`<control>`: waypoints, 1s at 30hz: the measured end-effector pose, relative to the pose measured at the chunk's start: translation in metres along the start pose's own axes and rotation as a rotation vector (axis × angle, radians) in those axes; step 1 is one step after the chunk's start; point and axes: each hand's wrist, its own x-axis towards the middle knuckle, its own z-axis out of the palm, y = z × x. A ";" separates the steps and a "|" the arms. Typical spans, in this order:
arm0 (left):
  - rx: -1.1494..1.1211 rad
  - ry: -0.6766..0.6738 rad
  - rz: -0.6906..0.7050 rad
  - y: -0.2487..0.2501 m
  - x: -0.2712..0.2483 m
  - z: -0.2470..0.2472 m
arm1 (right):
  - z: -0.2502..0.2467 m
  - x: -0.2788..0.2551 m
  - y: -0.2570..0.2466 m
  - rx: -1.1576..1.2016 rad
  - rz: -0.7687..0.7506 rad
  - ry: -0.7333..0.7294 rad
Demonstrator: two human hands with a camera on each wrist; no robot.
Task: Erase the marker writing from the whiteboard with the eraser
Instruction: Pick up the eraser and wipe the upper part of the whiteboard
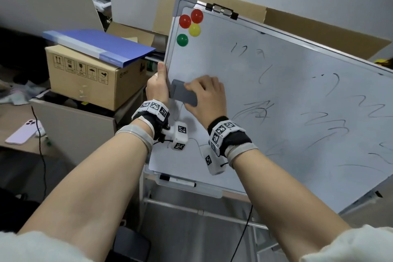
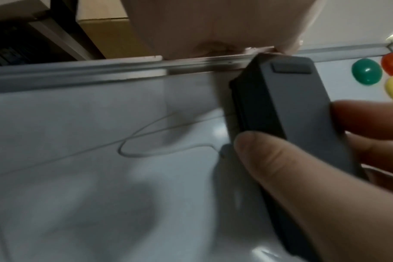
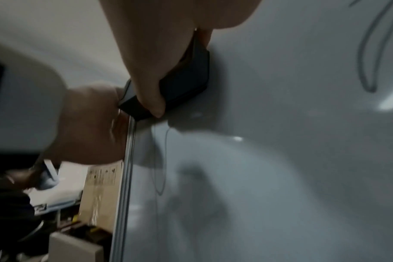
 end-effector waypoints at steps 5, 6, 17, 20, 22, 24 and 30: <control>-0.033 0.005 -0.051 -0.006 -0.002 0.000 | -0.026 0.041 0.004 -0.015 0.124 0.261; -0.054 0.007 -0.070 -0.010 -0.003 -0.001 | -0.027 0.044 0.005 -0.026 0.130 0.289; -0.043 0.011 -0.171 -0.043 -0.004 -0.005 | 0.009 -0.012 -0.005 -0.037 0.065 -0.116; -0.032 0.027 -0.203 -0.058 -0.009 -0.010 | -0.005 0.019 0.002 -0.029 0.128 0.140; -0.040 0.030 -0.212 -0.062 -0.012 -0.011 | -0.002 0.019 0.000 -0.029 0.134 0.177; -0.065 0.019 -0.217 -0.061 -0.011 -0.011 | 0.013 -0.002 -0.006 -0.006 0.118 0.064; -0.132 0.005 -0.281 -0.079 -0.007 -0.014 | 0.049 -0.077 -0.015 -0.061 0.008 -0.295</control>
